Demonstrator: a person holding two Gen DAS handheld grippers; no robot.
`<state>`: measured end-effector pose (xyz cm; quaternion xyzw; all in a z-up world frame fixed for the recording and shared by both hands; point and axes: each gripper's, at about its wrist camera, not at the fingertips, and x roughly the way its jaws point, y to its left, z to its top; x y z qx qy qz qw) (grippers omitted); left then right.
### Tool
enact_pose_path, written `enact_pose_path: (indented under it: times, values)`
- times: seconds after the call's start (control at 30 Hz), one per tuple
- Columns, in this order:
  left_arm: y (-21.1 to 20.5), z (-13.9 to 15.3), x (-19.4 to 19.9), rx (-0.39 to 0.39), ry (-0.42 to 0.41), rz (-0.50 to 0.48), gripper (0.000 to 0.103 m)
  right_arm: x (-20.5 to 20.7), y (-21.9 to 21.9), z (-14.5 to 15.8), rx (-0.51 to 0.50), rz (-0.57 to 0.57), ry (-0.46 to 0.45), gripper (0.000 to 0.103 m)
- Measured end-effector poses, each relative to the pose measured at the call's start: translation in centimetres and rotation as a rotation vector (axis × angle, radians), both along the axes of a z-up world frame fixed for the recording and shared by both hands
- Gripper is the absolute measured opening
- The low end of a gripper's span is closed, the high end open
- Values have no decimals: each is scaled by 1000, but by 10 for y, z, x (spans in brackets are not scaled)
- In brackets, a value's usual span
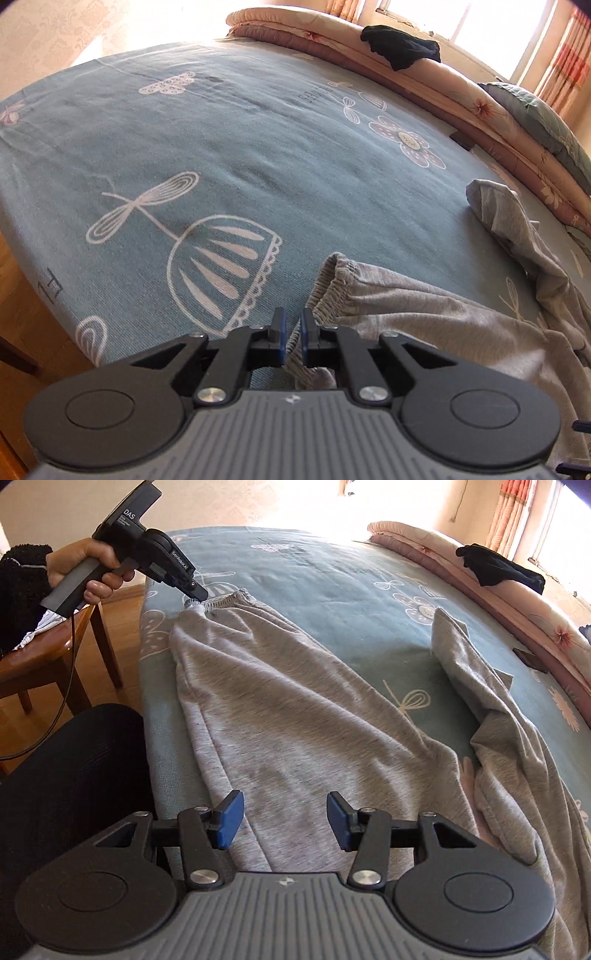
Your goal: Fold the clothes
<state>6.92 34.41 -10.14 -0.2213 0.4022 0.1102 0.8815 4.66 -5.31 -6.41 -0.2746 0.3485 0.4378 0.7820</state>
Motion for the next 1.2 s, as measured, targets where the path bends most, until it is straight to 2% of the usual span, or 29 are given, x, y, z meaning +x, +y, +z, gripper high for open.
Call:
enact_pose_path:
  times: [0.07,0.13,0.17,0.3,0.37,0.47,0.53,0.6,0.63,0.67,0.77,1.07,1.2]
  values:
    - [3,-8,-8,-82,5,24,21,-2,1,-3,26,2,39,54]
    - [5,-14,-13,-143,7,41,23,-4,2,-4,40,8,53,54]
    - [5,-16,-16,-151,-1,59,24,-5,4,-4,38,3,50,54]
    - [6,-21,-28,-194,-39,131,39,-7,4,0,62,-5,57,54]
    - [7,-25,-30,-222,-67,114,44,-7,3,1,66,-8,56,54]
    - [5,-28,-27,-214,-113,83,50,-6,3,-2,64,-25,67,54]
    - [2,-31,-20,-201,-128,61,49,-6,3,-3,70,-30,76,54]
    - [-8,-28,-13,-134,-123,18,43,-7,5,-4,68,-34,69,55]
    - [-16,-26,-9,-68,-108,-8,33,-8,6,-5,64,-33,66,55]
    - [-18,-26,-8,-64,-102,-11,8,-8,6,-6,62,-31,67,54]
    - [-20,-23,-5,-49,-96,-13,8,-11,9,-8,44,-22,51,54]
    - [14,19,-11,-81,-207,90,8,-29,28,-21,-41,34,-58,54]
    - [23,14,-11,-110,-184,121,8,-41,37,-30,-65,38,-116,54]
